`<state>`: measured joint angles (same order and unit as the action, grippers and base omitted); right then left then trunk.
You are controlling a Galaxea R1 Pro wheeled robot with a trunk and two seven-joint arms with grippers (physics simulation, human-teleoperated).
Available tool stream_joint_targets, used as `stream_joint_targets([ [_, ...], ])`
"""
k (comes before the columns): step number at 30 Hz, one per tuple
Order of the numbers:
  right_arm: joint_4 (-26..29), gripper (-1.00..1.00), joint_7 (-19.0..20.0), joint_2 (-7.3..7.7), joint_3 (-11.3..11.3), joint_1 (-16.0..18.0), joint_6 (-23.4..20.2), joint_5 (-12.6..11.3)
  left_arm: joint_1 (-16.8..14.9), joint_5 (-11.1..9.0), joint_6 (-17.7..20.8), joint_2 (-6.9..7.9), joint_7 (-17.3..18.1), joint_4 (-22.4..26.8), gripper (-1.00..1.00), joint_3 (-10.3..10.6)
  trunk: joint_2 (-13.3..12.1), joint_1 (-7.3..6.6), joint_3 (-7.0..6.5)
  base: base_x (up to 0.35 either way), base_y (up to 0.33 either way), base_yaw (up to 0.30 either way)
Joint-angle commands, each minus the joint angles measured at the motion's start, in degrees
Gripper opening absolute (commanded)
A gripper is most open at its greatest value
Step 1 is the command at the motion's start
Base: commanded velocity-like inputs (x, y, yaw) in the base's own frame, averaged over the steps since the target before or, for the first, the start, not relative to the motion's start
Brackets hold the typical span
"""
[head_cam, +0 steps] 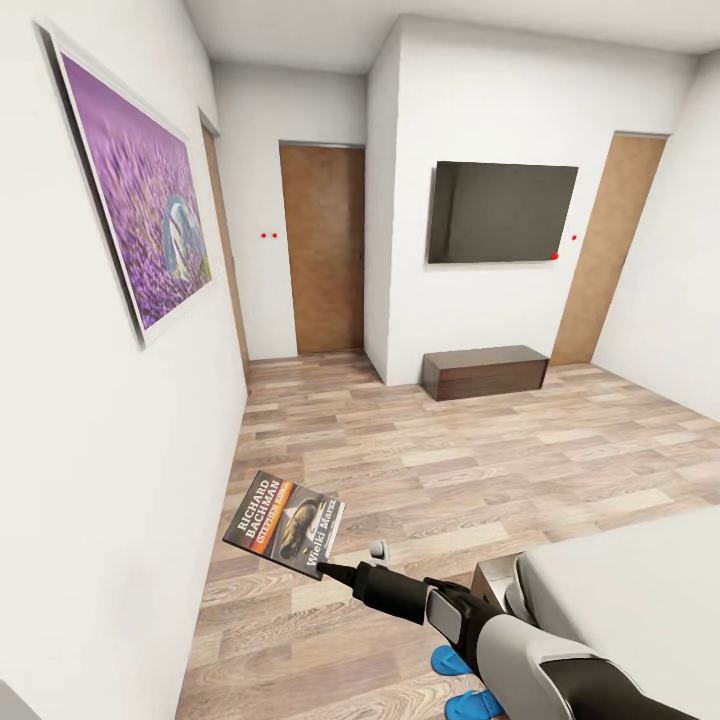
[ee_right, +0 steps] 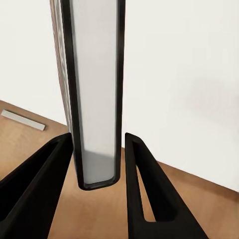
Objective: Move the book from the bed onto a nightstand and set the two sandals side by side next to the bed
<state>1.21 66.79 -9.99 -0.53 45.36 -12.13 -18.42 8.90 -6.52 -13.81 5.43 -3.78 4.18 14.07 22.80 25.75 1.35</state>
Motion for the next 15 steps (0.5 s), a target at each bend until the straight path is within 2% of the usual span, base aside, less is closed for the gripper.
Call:
stream_joint_targets([
  [1, 0.0, -1.00, 0.1, -0.01, -0.1, 0.1, -0.6, -0.3, 0.0, -0.6, -0.1, 0.02, -0.2, 0.1, 1.00, 0.5, 0.1, 0.04, 0.12, 0.000, 0.000, 0.000],
  [15, 0.2, -1.00, 0.1, -0.01, 0.1, 0.0, -0.7, -0.2, 0.0, -0.6, -0.1, 0.02, -0.2, 0.1, 1.00, 0.5, 0.1, 0.04, 0.12, 0.000, 0.000, 0.000],
])
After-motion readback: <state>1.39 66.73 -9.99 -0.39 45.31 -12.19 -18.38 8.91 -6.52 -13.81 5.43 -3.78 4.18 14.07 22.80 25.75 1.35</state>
